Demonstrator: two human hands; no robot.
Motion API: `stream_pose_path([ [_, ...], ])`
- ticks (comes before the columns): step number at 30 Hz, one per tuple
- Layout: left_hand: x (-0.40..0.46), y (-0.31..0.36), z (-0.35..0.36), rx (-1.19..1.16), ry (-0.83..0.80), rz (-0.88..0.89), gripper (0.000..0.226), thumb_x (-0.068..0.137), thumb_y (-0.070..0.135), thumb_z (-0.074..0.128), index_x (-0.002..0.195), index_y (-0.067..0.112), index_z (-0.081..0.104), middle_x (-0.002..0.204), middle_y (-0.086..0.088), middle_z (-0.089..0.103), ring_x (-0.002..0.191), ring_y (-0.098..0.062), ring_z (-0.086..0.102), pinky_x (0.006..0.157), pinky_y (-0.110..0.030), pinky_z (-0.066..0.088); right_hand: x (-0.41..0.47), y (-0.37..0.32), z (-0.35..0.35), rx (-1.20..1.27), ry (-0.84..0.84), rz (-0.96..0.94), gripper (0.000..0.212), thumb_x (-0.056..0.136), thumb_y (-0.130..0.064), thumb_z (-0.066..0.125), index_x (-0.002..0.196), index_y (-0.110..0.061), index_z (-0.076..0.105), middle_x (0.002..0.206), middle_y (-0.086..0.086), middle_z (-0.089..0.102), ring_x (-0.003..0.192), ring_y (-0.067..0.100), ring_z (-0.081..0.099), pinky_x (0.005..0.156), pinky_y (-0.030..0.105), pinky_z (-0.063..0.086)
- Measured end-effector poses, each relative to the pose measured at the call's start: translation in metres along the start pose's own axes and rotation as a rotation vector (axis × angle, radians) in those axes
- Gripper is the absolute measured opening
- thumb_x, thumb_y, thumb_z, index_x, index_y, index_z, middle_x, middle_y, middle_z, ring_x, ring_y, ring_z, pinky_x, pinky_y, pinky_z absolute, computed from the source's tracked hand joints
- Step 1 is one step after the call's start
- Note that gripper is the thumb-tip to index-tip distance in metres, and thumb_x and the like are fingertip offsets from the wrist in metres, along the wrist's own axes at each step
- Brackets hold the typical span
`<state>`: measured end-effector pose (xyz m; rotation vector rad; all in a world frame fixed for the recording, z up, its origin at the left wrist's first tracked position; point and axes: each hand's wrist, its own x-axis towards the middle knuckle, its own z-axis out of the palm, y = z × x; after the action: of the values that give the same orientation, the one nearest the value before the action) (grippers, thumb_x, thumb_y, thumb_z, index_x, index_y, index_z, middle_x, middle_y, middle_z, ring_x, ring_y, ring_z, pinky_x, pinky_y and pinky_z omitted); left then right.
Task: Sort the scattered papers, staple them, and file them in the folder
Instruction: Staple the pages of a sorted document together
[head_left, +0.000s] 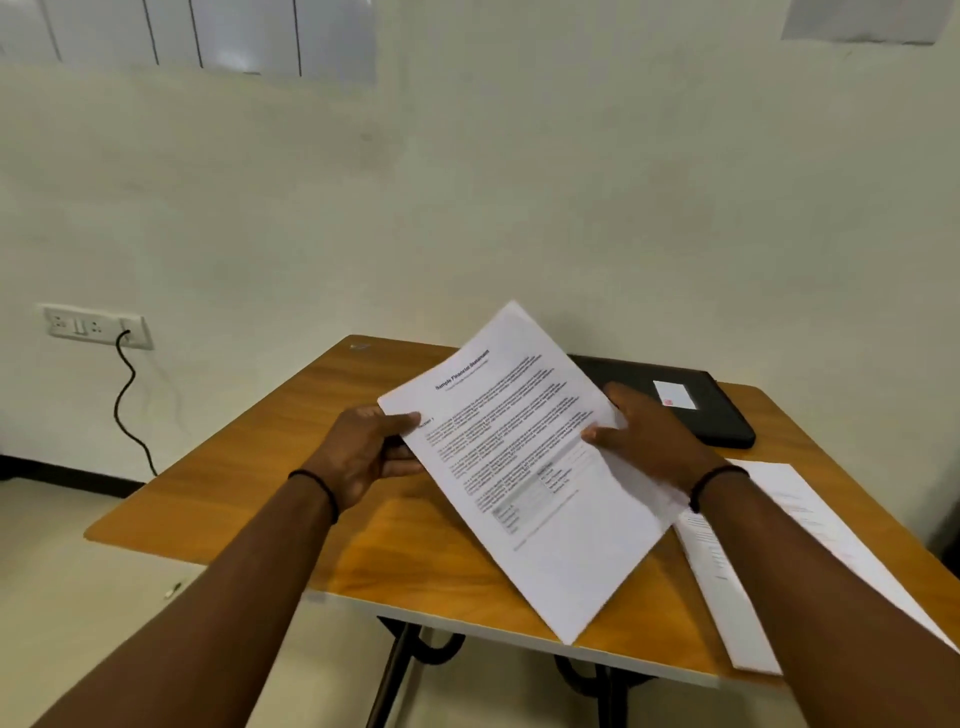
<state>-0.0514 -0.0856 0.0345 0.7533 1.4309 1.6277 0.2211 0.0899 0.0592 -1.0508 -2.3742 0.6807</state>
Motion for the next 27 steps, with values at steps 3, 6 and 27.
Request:
stream_pose_path([
  [3,0.000,-0.029,0.004,-0.058,0.055,-0.086,0.028,0.098,0.005,0.055,0.126,0.003,0.057,0.105,-0.019,0.074,0.101,-0.039,0.070,0.086,-0.054,0.058,0.001,-0.008,0.043,-0.343,0.419,-0.062,0.047,0.081,-0.028,0.080,0.121,-0.018,0.057,0.110,0.006,0.067,0.100,0.026,0.062,0.085,0.045,0.052],
  [6,0.003,-0.048,0.013,-0.065,0.107,-0.111,0.024,0.097,0.002,0.053,0.121,0.004,0.059,0.101,-0.019,0.075,0.086,-0.034,0.074,0.069,-0.043,0.062,-0.013,-0.042,0.097,-0.211,0.486,-0.328,0.035,0.088,-0.041,0.069,0.114,-0.016,0.066,0.107,0.003,0.070,0.095,0.020,0.064,0.081,0.041,0.056],
  [27,0.075,-0.019,-0.034,-0.469,-0.292,-0.566,0.060,0.091,0.038,0.062,0.137,0.002,0.047,0.136,-0.024,0.058,0.125,-0.042,0.056,0.098,-0.060,0.047,-0.002,-0.074,0.151,-0.640,0.176,-0.753,0.011,0.081,-0.027,0.076,0.076,-0.022,0.068,0.066,-0.002,0.067,0.047,0.015,0.056,0.045,0.024,0.037],
])
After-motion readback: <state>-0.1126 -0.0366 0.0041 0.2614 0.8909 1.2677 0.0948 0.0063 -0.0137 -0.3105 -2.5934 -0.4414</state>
